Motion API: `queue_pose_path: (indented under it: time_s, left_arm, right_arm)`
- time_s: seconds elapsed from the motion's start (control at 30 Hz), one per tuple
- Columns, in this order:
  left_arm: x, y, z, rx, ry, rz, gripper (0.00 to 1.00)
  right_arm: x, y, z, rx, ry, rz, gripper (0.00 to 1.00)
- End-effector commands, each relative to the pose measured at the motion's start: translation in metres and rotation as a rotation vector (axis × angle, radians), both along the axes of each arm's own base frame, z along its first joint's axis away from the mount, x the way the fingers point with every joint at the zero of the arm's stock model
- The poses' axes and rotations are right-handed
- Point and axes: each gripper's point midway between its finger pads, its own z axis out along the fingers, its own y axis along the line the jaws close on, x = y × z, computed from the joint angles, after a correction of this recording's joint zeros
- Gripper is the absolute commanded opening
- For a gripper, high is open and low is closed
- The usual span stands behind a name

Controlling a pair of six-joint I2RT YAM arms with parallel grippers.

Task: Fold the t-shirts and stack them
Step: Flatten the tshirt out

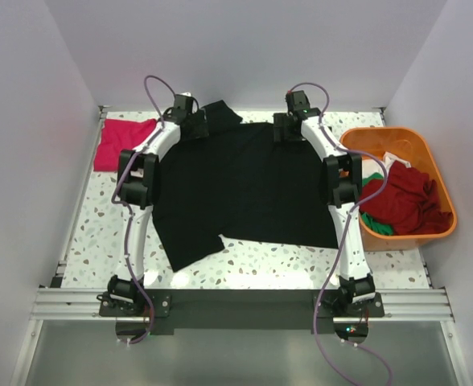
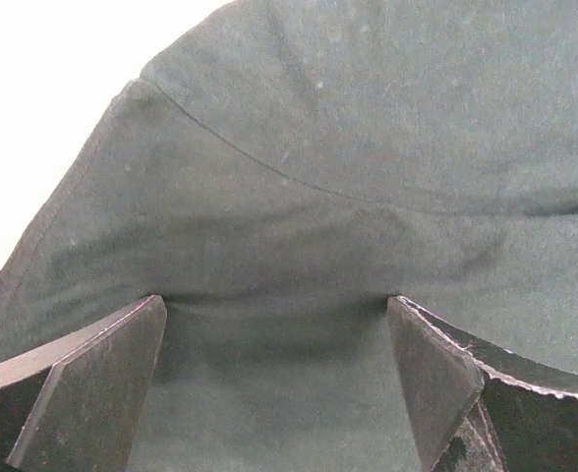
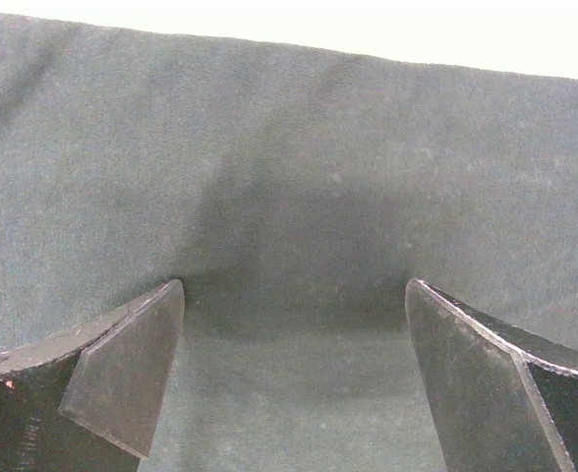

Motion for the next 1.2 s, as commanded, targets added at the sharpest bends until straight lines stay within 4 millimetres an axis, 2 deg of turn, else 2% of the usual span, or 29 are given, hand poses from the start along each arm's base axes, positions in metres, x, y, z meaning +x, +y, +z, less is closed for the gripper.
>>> queue_pose_path:
  time_s: [0.0, 0.03, 0.1, 0.13, 0.17, 0.2, 0.23, 0.27, 0.3, 0.33, 0.37, 0.4, 0.43, 0.47, 0.5, 0.53, 0.57, 0.6, 0.63, 0.67, 0.73, 0.77, 0.83, 0.87, 0.93, 0.97, 1.0, 1.13, 1.17]
  left_arm:
    - [0.020, -0.002, 0.028, -0.056, -0.070, -0.026, 1.00]
    - [0.022, -0.005, 0.046, -0.070, -0.099, -0.036, 1.00]
    - [0.024, -0.010, 0.076, -0.098, -0.138, -0.051, 1.00]
    - [0.022, -0.012, 0.107, -0.112, -0.180, -0.057, 1.00]
    - [0.017, -0.013, 0.121, -0.118, -0.188, -0.054, 1.00]
    - [0.009, -0.015, 0.128, -0.121, -0.184, -0.056, 1.00]
    - [0.000, -0.014, 0.163, -0.127, -0.228, -0.058, 1.00]
    - [-0.009, -0.015, 0.171, -0.126, -0.227, -0.062, 1.00]
    - [-0.023, -0.010, 0.162, -0.107, -0.191, -0.044, 1.00]
    - [-0.036, -0.006, 0.188, -0.109, -0.219, -0.028, 1.00]
    - [-0.057, -0.002, 0.167, -0.086, -0.143, -0.014, 1.00]
    - [-0.071, 0.006, 0.166, -0.060, -0.126, 0.023, 1.00]
    - [-0.090, 0.010, 0.185, -0.060, -0.141, 0.045, 1.00]
    - [-0.120, 0.014, 0.151, -0.028, -0.045, 0.082, 1.00]
    - [-0.138, 0.014, 0.145, -0.026, -0.024, 0.099, 1.00]
    - [-0.161, 0.012, 0.163, -0.044, -0.052, 0.102, 1.00]
    - [-0.181, -0.003, 0.158, -0.058, -0.044, 0.085, 1.00]
    - [-0.214, 0.002, 0.123, -0.009, 0.030, 0.096, 1.00]
    - [-0.236, 0.002, 0.137, -0.019, -0.002, 0.103, 1.00]
    - [-0.274, -0.003, 0.108, 0.004, 0.080, 0.110, 1.00]
    - [-0.315, 0.003, 0.106, -0.005, 0.102, 0.128, 1.00]
    - [-0.342, 0.012, 0.081, 0.025, 0.168, 0.131, 1.00]
    - [-0.370, 0.014, 0.073, 0.003, 0.212, 0.088, 1.00]
    - [-0.396, 0.024, 0.056, 0.033, 0.303, 0.090, 1.00]
    - [-0.422, 0.029, 0.044, 0.033, 0.381, 0.093, 1.00]
    - [-0.439, 0.033, 0.029, 0.039, 0.433, 0.096, 1.00]
    - [-0.451, 0.024, 0.021, -0.012, 0.481, 0.061, 1.00]
    - [-0.460, 0.004, 0.021, -0.078, 0.484, 0.031, 1.00]
    - [-0.465, -0.001, 0.013, -0.109, 0.505, 0.039, 1.00]
  right_arm:
    - [0.004, -0.001, 0.018, -0.011, -0.033, 0.077, 0.99]
    - [0.005, 0.001, 0.030, -0.002, -0.050, 0.084, 0.99]
    - [0.006, 0.003, 0.070, 0.017, -0.111, 0.087, 0.99]
    - [0.003, 0.007, 0.081, 0.028, -0.122, 0.097, 0.99]
    - [0.001, 0.009, 0.093, 0.033, -0.140, 0.102, 0.99]
    - [-0.004, 0.012, 0.131, 0.047, -0.201, 0.108, 0.99]
    - [-0.013, 0.018, 0.131, 0.055, -0.195, 0.128, 0.99]
    - [-0.020, 0.022, 0.143, 0.065, -0.208, 0.141, 0.99]
    - [-0.032, 0.028, 0.171, 0.078, -0.248, 0.155, 0.99]
    - [-0.047, 0.029, 0.159, 0.080, -0.208, 0.153, 0.99]
    - [-0.059, 0.031, 0.159, 0.080, -0.200, 0.157, 0.99]
    - [-0.071, 0.031, 0.188, 0.090, -0.258, 0.150, 0.99]
    - [-0.093, 0.037, 0.161, 0.086, -0.195, 0.146, 0.99]
    - [-0.104, 0.038, 0.158, 0.089, -0.191, 0.141, 0.99]
    - [-0.117, 0.047, 0.161, 0.100, -0.203, 0.147, 0.99]
    - [-0.142, 0.045, 0.151, 0.121, -0.171, 0.122, 0.99]
    - [-0.154, 0.048, 0.150, 0.139, -0.167, 0.120, 0.99]
    - [-0.165, 0.052, 0.147, 0.154, -0.164, 0.115, 0.99]
    - [-0.186, 0.050, 0.139, 0.173, -0.143, 0.095, 0.99]
    - [-0.196, 0.052, 0.136, 0.183, -0.135, 0.100, 0.99]
    - [-0.219, 0.050, 0.128, 0.210, -0.123, 0.084, 0.99]
    - [-0.225, 0.049, 0.124, 0.218, -0.116, 0.078, 0.99]
    - [-0.241, 0.045, 0.112, 0.231, -0.091, 0.066, 0.99]
    - [-0.245, 0.043, 0.117, 0.236, -0.104, 0.065, 0.99]
    - [-0.252, 0.036, 0.113, 0.222, -0.098, 0.040, 0.99]
    - [-0.254, 0.032, 0.118, 0.220, -0.112, 0.021, 0.99]
    - [-0.255, 0.030, 0.118, 0.220, -0.116, 0.011, 0.99]
    - [-0.259, 0.026, 0.111, 0.212, -0.113, -0.007, 0.99]
    - [-0.259, 0.025, 0.110, 0.207, -0.107, -0.009, 0.99]
